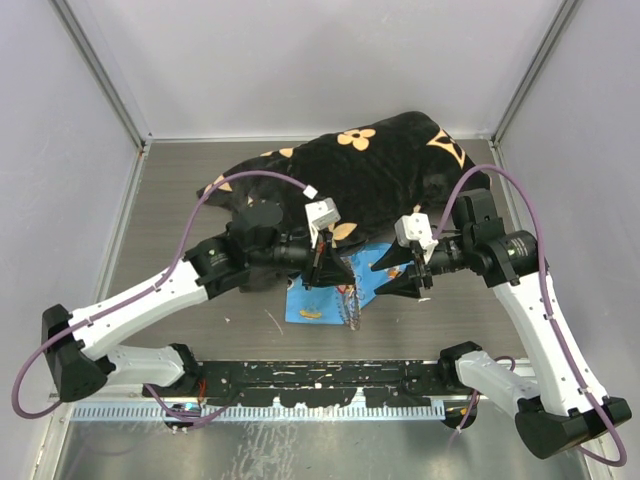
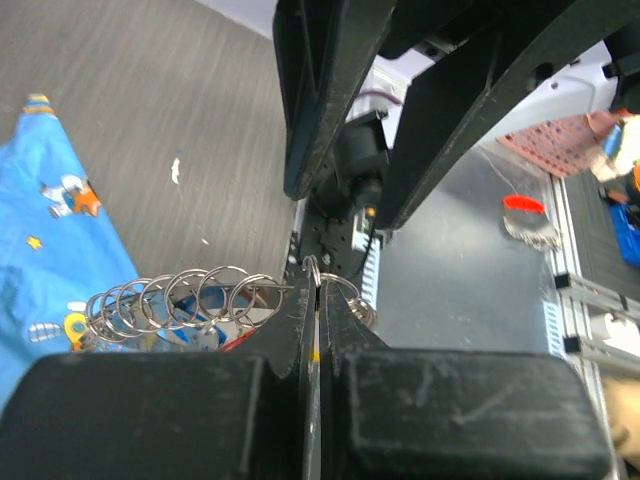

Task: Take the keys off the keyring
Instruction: Remove the key from the keyring.

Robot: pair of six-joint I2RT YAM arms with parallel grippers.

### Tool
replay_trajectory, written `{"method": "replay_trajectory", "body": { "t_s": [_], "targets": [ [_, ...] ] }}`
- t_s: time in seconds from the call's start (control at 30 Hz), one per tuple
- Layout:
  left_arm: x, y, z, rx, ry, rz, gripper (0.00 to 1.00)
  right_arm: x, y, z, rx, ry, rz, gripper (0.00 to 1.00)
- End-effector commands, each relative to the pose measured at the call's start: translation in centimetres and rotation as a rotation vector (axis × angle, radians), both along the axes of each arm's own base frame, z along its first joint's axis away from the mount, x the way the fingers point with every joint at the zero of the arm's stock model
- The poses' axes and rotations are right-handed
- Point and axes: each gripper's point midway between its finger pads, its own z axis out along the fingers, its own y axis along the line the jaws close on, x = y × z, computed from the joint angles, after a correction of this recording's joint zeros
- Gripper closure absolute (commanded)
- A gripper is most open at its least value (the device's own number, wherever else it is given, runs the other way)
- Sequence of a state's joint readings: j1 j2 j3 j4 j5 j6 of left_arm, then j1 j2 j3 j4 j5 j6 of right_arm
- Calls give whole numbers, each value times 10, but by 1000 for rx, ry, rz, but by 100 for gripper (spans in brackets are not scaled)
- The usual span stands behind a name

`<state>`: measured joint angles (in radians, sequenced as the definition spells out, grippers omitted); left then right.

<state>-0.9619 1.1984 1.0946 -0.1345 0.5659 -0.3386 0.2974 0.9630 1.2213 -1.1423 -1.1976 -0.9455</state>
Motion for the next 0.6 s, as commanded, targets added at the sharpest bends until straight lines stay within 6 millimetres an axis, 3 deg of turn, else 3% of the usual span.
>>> {"method": "replay_trajectory", "body": {
  "t_s": [0.0,0.23,0.57],
  "targets": [
    [-17,5,0,91,22,-137,100,3,2,4,4,-17,1,50],
    [-13,-10,9,104,27,-195,100,5,8,8,41,37,-10,59],
    [-13,-18,20,67,23,-224,100,-1,11,-12,42,110,5,65]
  ]
}}
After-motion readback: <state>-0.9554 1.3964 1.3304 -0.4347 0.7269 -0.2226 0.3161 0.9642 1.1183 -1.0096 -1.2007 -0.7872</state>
